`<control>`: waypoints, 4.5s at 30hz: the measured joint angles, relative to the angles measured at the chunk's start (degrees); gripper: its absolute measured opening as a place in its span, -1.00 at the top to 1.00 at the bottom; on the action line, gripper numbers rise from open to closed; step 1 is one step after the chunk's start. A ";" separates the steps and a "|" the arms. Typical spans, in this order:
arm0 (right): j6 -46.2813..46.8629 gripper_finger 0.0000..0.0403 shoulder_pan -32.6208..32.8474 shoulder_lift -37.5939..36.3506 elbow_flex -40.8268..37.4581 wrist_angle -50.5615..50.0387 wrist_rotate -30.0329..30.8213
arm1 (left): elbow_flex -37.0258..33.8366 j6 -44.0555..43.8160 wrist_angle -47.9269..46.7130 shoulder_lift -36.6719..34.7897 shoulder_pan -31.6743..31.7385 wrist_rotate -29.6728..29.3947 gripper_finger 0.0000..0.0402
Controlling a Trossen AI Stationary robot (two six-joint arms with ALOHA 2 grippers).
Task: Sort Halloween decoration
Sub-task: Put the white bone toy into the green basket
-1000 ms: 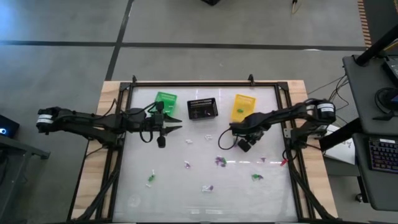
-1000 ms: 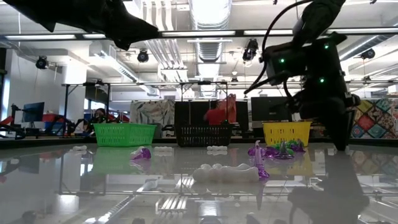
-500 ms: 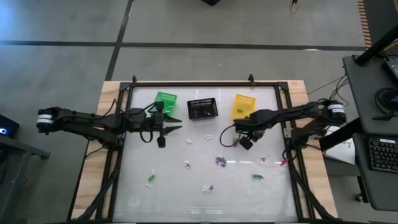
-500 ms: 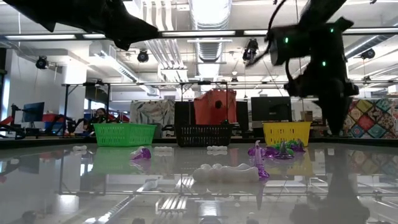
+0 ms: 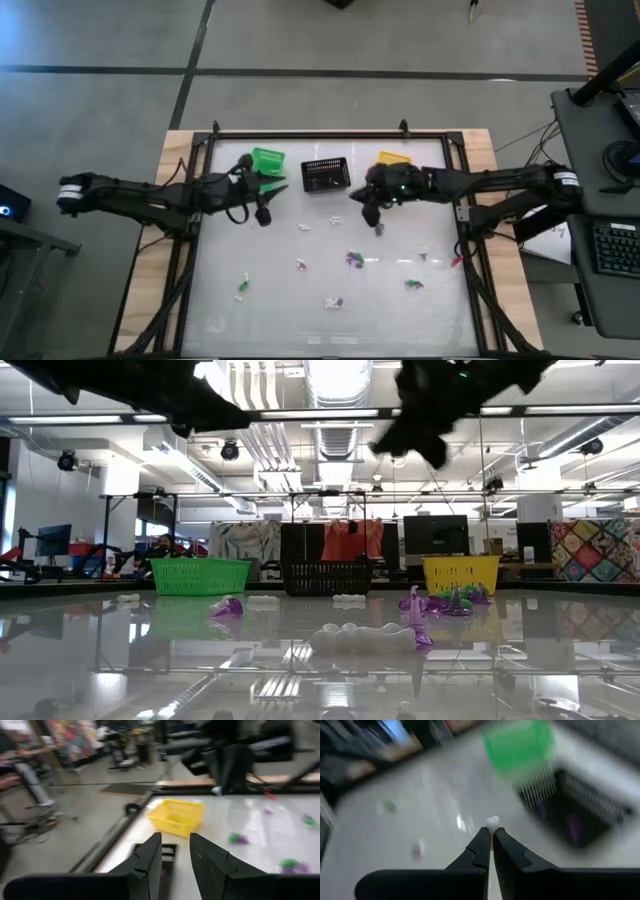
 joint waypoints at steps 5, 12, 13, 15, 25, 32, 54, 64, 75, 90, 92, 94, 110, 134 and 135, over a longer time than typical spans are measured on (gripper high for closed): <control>-11.71 0.96 -1.62 7.78 0.02 25.25 0.01 | 1.27 0.02 0.11 -4.10 0.00 -7.87 0.58; -17.75 0.96 -6.61 22.10 1.62 52.04 0.00 | 1.06 -0.45 -0.10 -13.29 0.00 -8.86 0.58; -17.63 0.96 -7.32 24.11 2.52 53.30 -0.01 | 0.83 -1.02 -0.58 -14.53 0.00 -8.88 0.58; -17.09 0.96 -8.64 28.05 5.37 54.36 0.02 | 0.43 -1.98 -1.69 -16.86 0.00 -8.97 0.58; -16.29 0.96 -10.03 45.97 22.98 53.46 -1.71 | 0.35 -4.39 -6.79 -23.82 -0.02 -8.97 0.58; -14.12 0.96 -10.30 54.28 33.46 47.87 -1.70 | 0.35 -6.40 -11.42 -25.88 0.00 -8.97 0.58; -13.72 0.63 -10.38 60.73 42.53 38.64 -1.54 | 0.13 -7.56 -14.14 -25.96 -0.02 -8.95 0.58; -14.36 0.35 -10.38 59.58 42.53 36.40 -1.62 | 0.11 -9.67 -16.19 -25.66 0.00 -8.94 0.58; -23.48 0.32 -8.92 47.19 42.51 12.32 -1.99 | 0.06 -25.63 -29.67 -19.83 -0.02 -5.67 0.58; -27.62 0.43 -5.34 34.00 42.16 -10.83 -1.52 | 0.50 -55.10 -48.80 -2.19 -0.17 10.79 0.58; -28.37 0.44 -4.89 33.89 42.16 -10.71 -1.52 | 0.50 -58.34 -50.64 0.83 -0.47 12.58 0.58; -28.65 0.43 -4.57 33.87 42.14 -10.72 -1.52 | 0.54 -60.07 -51.50 3.69 -0.67 13.14 0.58; -28.96 0.44 -4.46 33.81 41.73 -10.82 -1.50 | 5.09 -60.59 -55.50 20.66 -0.75 12.22 0.58; -28.78 0.46 -3.58 33.65 40.72 -12.61 -1.50 | 5.20 -57.67 -51.70 27.41 -0.74 11.75 0.97; -28.77 0.47 -3.40 33.56 40.72 -13.29 -1.50 | 5.30 -57.12 -51.93 26.76 -0.74 12.13 0.98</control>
